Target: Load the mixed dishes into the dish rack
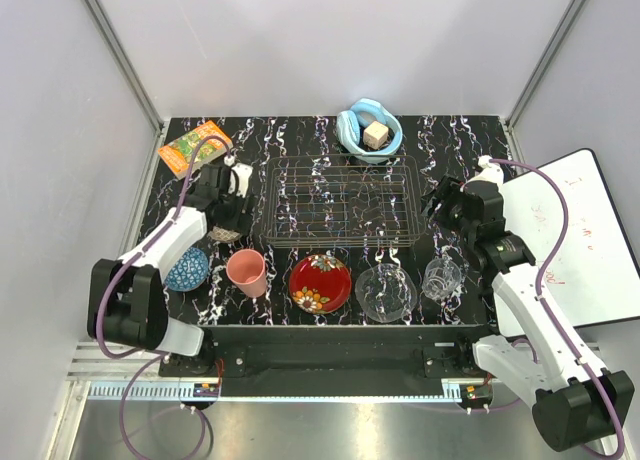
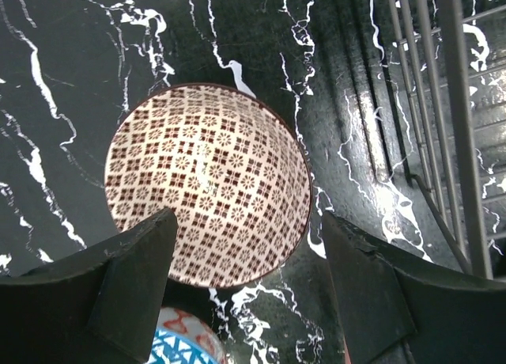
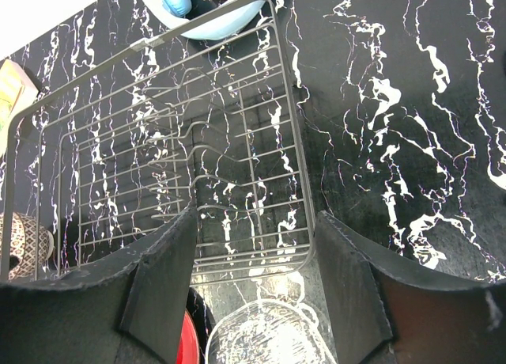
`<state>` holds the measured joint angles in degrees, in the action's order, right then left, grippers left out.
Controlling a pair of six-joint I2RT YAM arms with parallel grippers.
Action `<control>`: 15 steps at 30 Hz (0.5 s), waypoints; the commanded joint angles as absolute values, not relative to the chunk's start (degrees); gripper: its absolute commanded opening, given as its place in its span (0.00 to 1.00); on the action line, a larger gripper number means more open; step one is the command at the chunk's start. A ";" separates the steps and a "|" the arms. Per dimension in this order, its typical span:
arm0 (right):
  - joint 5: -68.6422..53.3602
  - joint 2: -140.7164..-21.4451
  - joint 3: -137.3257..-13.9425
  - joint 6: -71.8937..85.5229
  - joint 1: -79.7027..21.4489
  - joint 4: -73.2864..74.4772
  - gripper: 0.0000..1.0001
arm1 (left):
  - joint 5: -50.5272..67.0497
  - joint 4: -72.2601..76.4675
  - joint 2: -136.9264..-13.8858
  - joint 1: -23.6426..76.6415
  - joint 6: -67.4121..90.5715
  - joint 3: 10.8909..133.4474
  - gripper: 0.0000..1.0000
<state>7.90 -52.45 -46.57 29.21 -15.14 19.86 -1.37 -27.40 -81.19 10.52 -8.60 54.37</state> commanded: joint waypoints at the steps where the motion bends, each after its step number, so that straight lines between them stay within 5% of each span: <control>1: 8.44 -52.47 -47.20 28.30 -15.82 19.60 0.69 | -1.49 -23.64 -82.26 11.60 -9.41 53.00 0.77; 6: 8.61 -52.56 -46.93 28.56 -16.00 19.60 0.69 | -1.67 -22.42 -83.76 11.95 -8.97 52.30 0.75; 15: 9.23 -51.68 -46.76 28.56 -15.91 19.69 0.69 | -4.39 -20.57 -88.06 12.04 -6.16 51.59 0.52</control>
